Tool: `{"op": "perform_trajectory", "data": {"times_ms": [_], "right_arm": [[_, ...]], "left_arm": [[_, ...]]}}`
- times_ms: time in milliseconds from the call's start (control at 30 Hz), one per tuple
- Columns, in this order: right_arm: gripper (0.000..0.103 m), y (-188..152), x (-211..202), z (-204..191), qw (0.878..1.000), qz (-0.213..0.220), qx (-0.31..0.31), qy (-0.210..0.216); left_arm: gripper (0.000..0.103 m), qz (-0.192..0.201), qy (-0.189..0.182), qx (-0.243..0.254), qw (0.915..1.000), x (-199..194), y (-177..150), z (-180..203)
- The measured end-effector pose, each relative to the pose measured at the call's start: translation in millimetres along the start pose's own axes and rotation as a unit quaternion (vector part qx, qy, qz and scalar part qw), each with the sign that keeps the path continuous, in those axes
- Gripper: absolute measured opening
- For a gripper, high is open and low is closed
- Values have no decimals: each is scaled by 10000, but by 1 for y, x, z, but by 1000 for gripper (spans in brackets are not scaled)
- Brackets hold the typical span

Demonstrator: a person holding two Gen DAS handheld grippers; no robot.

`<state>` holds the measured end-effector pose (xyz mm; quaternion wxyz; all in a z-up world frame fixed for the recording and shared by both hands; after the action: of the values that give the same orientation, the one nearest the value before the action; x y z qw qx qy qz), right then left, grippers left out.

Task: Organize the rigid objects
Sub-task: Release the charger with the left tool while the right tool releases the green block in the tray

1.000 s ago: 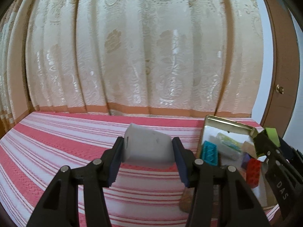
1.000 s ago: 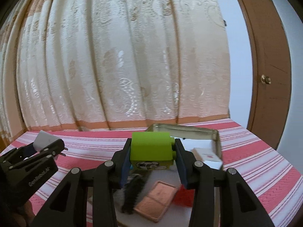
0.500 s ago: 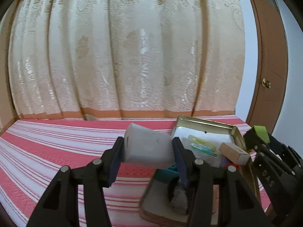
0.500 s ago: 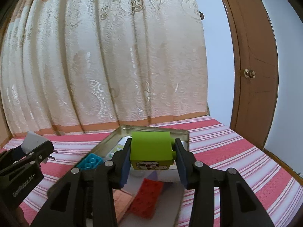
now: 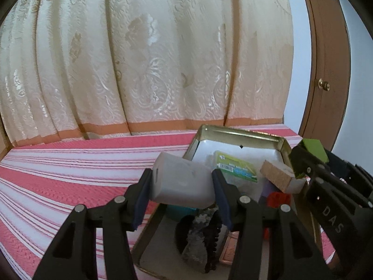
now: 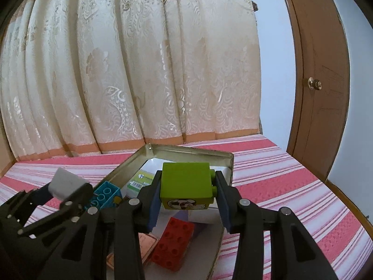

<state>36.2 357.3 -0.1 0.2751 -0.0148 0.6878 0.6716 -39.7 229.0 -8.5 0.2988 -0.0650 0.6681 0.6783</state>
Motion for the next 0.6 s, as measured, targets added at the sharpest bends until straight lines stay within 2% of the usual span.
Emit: {"op": "perform_trajectory", "data": {"times_ms": [333, 367, 400, 433, 467, 500, 533, 600], "right_arm": [[45, -1, 9, -4, 9994, -328, -96, 31], [48, -2, 10, -4, 9992, -381, -98, 68], [52, -2, 10, -5, 9990, -418, -107, 91], [66, -2, 11, -6, 9989, -432, -117, 120], [79, -1, 9, -6, 9990, -400, -107, 145], [84, 0, 6, -5, 9994, -313, -73, 147], [90, 1, 2, -4, 9997, -191, -32, 145], [93, 3, -5, -3, 9999, 35, 0, 140]], "left_arm": [[52, -224, 212, 64, 9995, 11, -8, 0], [52, -223, 235, 54, 9995, 12, -8, 0], [61, -200, 252, 50, 9995, 11, -8, -1], [79, -167, 274, 55, 9995, 10, -8, -1], [89, -91, 286, 49, 9995, 7, -8, -1], [103, -16, 279, 48, 9996, 5, -7, -1], [102, 150, 279, 56, 9995, -1, -6, 0], [102, 259, 254, 140, 9992, -4, -5, 2]]}}
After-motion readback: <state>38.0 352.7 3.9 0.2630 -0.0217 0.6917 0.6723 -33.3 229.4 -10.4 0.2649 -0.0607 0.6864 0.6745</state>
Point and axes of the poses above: each gripper's, at about its wrist camera, not at the fingertips, and x roughly the way its jaws point, z to its right, y to its top, the point moved 5 cm from there along x, roughly the way its jaws point, and after that the axes turned 6 degrees about -x, right-handed, at the moved point
